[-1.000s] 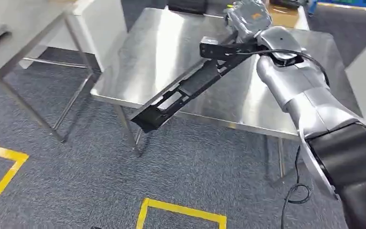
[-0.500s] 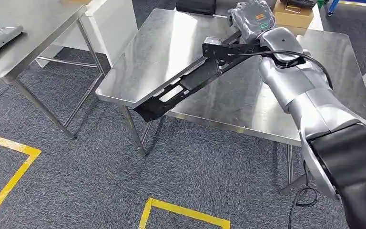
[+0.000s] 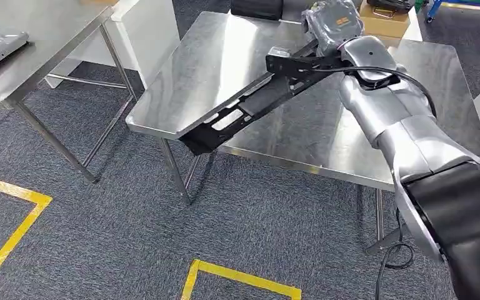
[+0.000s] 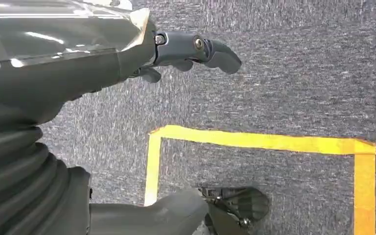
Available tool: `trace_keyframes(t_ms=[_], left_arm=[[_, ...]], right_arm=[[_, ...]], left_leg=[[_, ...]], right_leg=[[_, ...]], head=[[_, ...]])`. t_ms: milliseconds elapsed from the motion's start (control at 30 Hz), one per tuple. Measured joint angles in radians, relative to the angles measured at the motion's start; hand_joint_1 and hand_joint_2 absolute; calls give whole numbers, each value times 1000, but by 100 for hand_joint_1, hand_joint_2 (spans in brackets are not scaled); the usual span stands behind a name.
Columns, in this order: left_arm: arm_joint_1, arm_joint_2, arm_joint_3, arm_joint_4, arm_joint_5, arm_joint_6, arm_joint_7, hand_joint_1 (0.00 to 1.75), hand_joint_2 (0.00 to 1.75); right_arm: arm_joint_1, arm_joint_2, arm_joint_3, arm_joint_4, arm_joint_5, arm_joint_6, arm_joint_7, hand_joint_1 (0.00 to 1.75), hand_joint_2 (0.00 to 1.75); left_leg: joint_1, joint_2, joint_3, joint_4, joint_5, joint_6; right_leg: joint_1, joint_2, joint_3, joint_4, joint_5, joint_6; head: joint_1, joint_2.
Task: Take the parts from the cabinet and place them on the table.
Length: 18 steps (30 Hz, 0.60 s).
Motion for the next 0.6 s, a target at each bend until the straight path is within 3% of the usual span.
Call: trace_keyframes(t_ms=[167, 200, 267, 300, 367, 433, 467, 500, 533, 600], left_arm=[[0, 0, 9, 0, 0, 0, 0, 0, 175], [-1, 0, 11, 0, 0, 0, 0, 0, 175], [-1, 2, 13, 0, 0, 0, -1, 0, 175], [-1, -3, 14, 0, 0, 0, -2, 0, 175], [-2, -3, 16, 0, 2, 0, -2, 0, 175], [-2, -3, 18, 0, 3, 0, -2, 0, 175], [-2, -3, 18, 0, 3, 0, -2, 0, 175], [-1, -3, 19, 0, 4, 0, -2, 0, 175], [-1, -4, 19, 0, 4, 0, -2, 0, 175], [-1, -6, 22, 0, 5, 0, -2, 0, 175]], right_arm=[[-4, 2, -11, 6, -5, 2, 25, 169, 175], [-6, 3, -16, 6, -6, 2, 27, 169, 175], [-10, 5, -24, 6, -2, 2, 31, 169, 175], [-10, 5, -28, 7, 1, 2, 34, 169, 175], [-18, 8, -29, 7, 4, 2, 36, 169, 175], [-19, 9, -31, 9, 4, 3, 37, 169, 175], [-16, 8, -32, 11, 4, 4, 37, 169, 175], [-13, 8, -32, 14, 6, 4, 37, 169, 175], [-12, 8, -32, 16, 6, 5, 37, 169, 175], [-15, 9, -32, 16, 6, 5, 38, 169, 175]], left_leg=[[-5, 0, 0, 0, 0, 0], [-8, 0, -3, 8, -4, 5], [-8, 6, 10, -7, 1, 23], [9, 16, 28, -39, 15, 29], [7, 29, 40, -54, 19, 35], [8, 45, 42, -53, 16, 31], [10, 52, 42, -53, 15, 28], [13, 59, 43, -52, 13, 25], [17, 67, 43, -49, 9, 19], [30, 83, 39, -24, -7, -4]], right_leg=[[-3, 0, 0, 0, 0, 0], [-13, 1, 2, -8, 2, 3], [-8, 10, 8, -19, 7, 11], [0, 5, 3, -14, 4, 10], [-2, -7, -32, 62, -36, 3], [-11, -11, -116, 226, -96, 3], [-16, -12, -146, 278, -108, 10], [-21, -14, -149, 278, -101, 19], [-29, -19, -129, 231, -76, 35], [-43, -47, -31, 45, -3, 74]], head=[[0, 0], [0, 0], [-3, 0], [1, 0], [5, 0], [5, 0], [4, 0], [5, 0], [5, 0], [6, 0]])
